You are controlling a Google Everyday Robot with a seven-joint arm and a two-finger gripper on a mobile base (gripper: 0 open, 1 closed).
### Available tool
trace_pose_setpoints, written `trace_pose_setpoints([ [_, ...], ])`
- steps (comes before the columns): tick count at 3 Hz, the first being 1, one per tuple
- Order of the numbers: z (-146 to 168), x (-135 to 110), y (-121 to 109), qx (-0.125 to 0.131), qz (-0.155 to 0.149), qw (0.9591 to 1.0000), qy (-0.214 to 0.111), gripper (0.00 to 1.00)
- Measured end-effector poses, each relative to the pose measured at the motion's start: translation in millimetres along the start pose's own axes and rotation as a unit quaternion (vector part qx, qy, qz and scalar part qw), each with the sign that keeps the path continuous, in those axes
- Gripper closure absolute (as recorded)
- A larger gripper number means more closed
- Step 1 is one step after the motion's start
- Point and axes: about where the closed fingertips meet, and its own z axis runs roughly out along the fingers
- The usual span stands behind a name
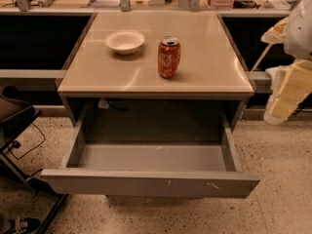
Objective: Place coke can into top drawer
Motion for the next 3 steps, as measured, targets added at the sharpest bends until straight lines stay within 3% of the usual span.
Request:
trace_pose_setpoints([
  [1, 17, -19, -32, -0.004, -0.016, 0.9981, -0.060, 0.00],
  [3, 73, -71, -108, -0.015, -0.016, 0.9862, -0.164, 0.00],
])
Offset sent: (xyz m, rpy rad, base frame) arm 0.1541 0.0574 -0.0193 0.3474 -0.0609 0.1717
